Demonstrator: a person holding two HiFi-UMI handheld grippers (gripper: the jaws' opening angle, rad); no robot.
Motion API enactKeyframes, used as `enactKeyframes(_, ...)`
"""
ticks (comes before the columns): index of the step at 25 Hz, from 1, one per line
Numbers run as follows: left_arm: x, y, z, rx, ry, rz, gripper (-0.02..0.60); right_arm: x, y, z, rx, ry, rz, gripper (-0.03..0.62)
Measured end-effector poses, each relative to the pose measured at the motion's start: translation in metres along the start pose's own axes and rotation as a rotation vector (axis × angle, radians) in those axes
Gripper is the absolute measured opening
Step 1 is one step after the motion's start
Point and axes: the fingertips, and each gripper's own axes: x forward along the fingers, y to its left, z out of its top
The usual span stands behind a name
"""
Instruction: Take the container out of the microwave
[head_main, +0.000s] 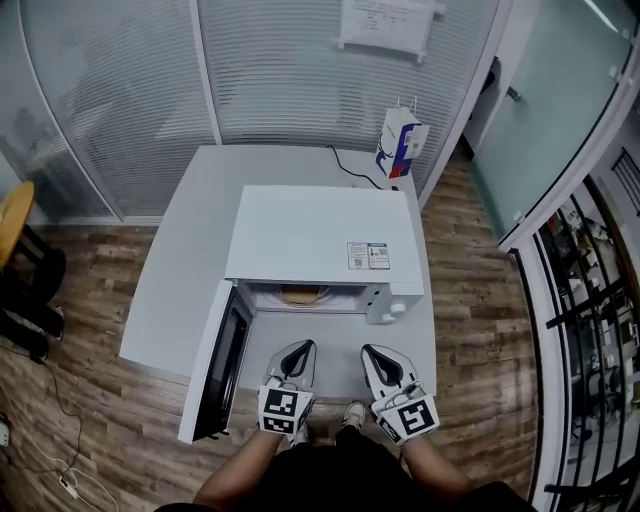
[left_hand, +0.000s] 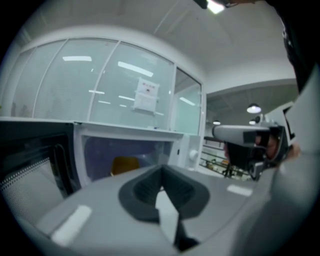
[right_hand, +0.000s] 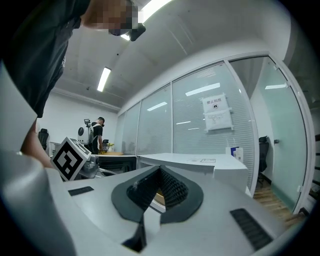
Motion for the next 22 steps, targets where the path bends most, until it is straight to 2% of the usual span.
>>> enactKeyframes(4,0.011,0.016,-0.005,-0.02,0.016,0.065,0.006,0.013,-0.003,-0.012,0.021,0.029,0.059,-0.002)
enactKeyframes(8,0.025,0.022,-0.015,0.004,0.046,0.09,0.006,0.022,-0.001,-0.031,0.008,0.069,0.111,-0.002)
enactKeyframes(12,0.04,0.026,-0.027,0.062,0.082,0.108,0.006,0.032,-0.013,-0.046,0.029,0.08,0.077,-0.002)
enactKeyframes(18,0.057,0.042,-0.038,0.059,0.072,0.171,0.016,0.049,-0.024,-0.063,0.066,0.09,0.069,-0.002)
enactKeyframes(20,0.064,0.047,-0.042,0.06,0.084,0.187,0.108,0.051,-0.024,-0.068,0.068,0.098,0.079,-0.002)
enactKeyframes(22,0.071,0.053,-0.047,0.066,0.103,0.216,0.228,0.053,-0.025,-0.072,0.071,0.101,0.092,-0.002)
